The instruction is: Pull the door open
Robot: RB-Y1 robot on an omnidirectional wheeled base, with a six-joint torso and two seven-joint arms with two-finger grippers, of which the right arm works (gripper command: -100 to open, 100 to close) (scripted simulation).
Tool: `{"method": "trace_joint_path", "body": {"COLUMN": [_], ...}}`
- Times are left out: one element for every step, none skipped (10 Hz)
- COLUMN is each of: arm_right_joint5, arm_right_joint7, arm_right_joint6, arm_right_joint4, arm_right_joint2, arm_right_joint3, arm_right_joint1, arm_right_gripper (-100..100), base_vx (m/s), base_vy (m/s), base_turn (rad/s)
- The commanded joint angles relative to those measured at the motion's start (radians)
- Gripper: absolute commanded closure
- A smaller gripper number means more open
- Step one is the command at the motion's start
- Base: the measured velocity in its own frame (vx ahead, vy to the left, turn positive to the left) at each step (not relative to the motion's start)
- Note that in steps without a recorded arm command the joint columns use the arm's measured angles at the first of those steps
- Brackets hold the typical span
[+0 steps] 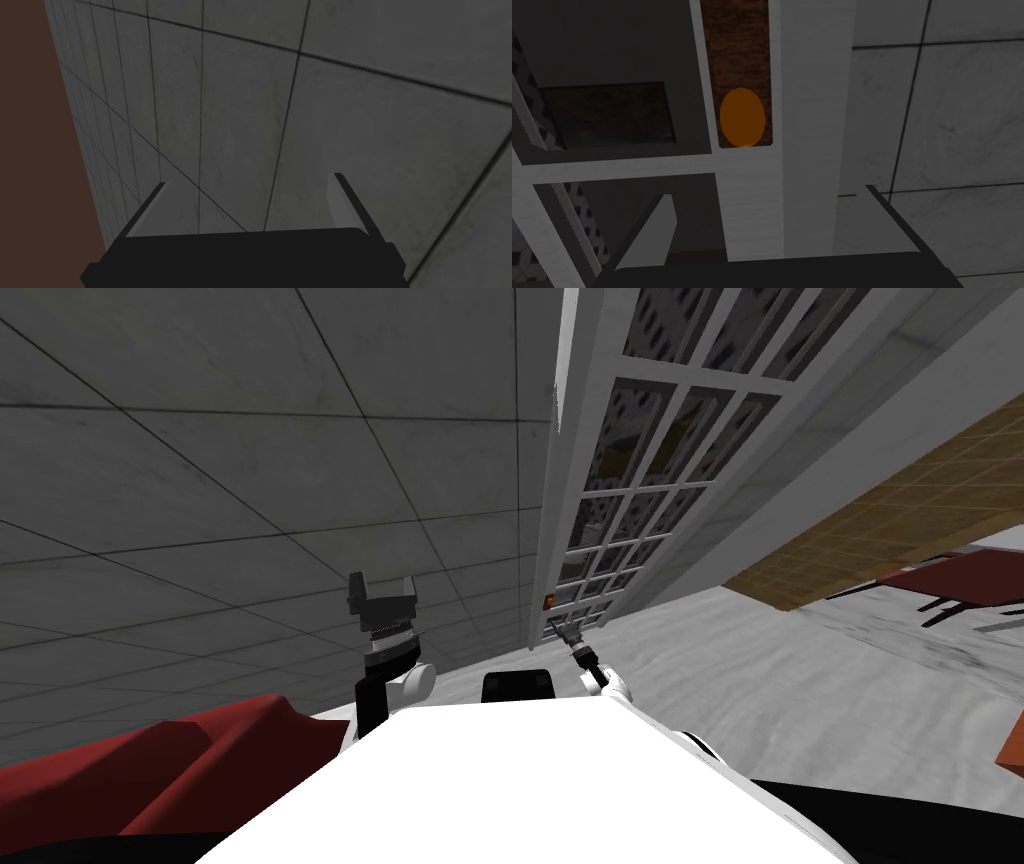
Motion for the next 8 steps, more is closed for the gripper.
{"method": "trace_joint_path", "body": {"arm_right_joint5": [-0.012,-0.043,-0.06,-0.06,-0.078,-0.111,-0.127,-0.127], "arm_right_joint7": [0.01,0.022,0.029,0.029,0.035,0.049,0.055,0.055], "arm_right_joint6": [-0.008,-0.007,-0.006,-0.006,-0.006,-0.006,-0.006,-0.006], "arm_right_joint4": [0.028,0.041,0.048,0.048,0.055,0.069,0.075,0.075], "arm_right_joint2": [-0.003,-0.012,-0.017,-0.017,-0.022,-0.031,-0.035,-0.035], "arm_right_joint3": [-0.006,-0.014,-0.019,-0.019,-0.024,-0.033,-0.037,-0.037], "arm_right_joint1": [-0.014,-0.015,-0.016,-0.016,-0.016,-0.017,-0.018,-0.018], "arm_right_gripper": [-100,-100,-100,-100,-100,-100,-100,-100], "base_vx": [0.038,0.074,0.103,0.072,0.059,0.131,0.14,0.08], "base_vy": [0.077,0.067,0.069,0.034,0.009,0.002,-0.021,-0.024], "base_turn": [0.033,0.272,0.273,0.022,0.117,0.272,0.279,0.059]}}
